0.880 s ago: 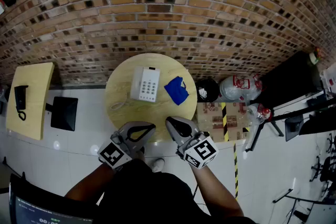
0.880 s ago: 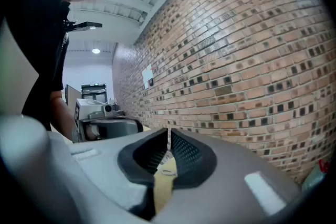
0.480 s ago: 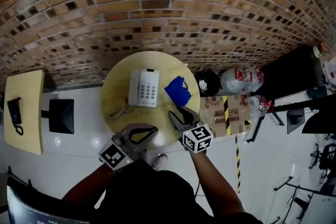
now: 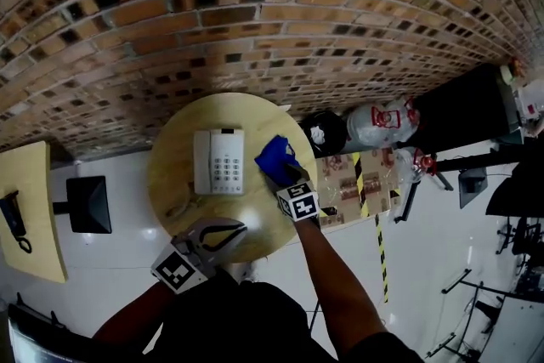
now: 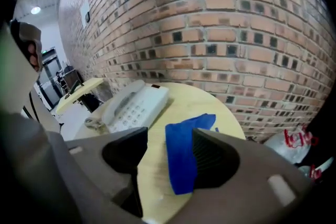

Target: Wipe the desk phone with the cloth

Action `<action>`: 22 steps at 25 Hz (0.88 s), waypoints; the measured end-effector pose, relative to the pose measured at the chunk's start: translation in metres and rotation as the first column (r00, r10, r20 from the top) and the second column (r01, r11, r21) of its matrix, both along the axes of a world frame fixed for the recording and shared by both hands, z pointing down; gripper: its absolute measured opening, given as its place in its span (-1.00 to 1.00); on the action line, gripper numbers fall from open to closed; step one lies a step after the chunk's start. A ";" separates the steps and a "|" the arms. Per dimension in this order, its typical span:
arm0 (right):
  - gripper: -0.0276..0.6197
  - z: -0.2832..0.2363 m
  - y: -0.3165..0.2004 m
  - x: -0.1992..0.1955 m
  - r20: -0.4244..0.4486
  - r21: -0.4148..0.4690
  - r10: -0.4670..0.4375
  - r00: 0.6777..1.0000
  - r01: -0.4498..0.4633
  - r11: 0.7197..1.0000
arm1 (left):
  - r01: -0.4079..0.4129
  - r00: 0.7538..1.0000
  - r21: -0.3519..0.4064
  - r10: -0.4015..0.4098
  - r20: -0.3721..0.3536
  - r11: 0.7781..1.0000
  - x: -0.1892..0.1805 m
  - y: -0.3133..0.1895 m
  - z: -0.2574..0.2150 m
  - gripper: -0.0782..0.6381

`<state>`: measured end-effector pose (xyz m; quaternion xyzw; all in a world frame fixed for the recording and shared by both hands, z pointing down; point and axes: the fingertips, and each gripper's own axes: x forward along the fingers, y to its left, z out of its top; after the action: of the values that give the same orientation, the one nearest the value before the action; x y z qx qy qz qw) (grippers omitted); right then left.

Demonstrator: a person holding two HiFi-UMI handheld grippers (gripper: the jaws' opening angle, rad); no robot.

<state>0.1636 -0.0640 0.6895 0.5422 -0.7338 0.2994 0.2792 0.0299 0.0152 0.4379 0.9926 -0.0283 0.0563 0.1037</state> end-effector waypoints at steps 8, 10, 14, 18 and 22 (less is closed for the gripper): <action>-0.13 0.046 -0.028 0.030 -0.078 -0.075 -0.008 0.997 0.002 0.997 | -0.012 1.000 -0.038 0.013 0.026 0.999 0.007 -0.016 0.019 -0.74; -0.13 0.059 -0.029 0.032 -0.113 -0.112 -0.049 0.992 0.036 0.993 | -0.016 0.999 -0.024 0.016 0.038 1.000 0.006 -0.019 0.022 -0.74; -0.13 0.078 -0.024 0.034 -0.155 -0.170 -0.094 0.983 0.067 0.983 | 0.011 0.999 -0.039 -0.010 0.036 0.999 0.003 -0.022 0.024 -0.74; -0.19 0.083 -0.025 0.039 -0.150 -0.175 -0.066 0.987 0.039 0.984 | 0.048 0.998 -0.077 -0.044 0.050 0.996 -0.002 -0.022 0.028 -0.74; -0.54 0.082 -0.024 0.042 -0.145 -0.173 -0.067 0.987 0.042 0.984 | 0.051 0.997 -0.066 -0.047 0.060 0.997 -0.007 -0.017 0.030 -0.74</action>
<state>0.2057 -0.0885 0.7715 0.5171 -0.6971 0.3114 0.3869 0.0230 -0.0020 0.4681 0.9855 -0.0538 0.0838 0.1376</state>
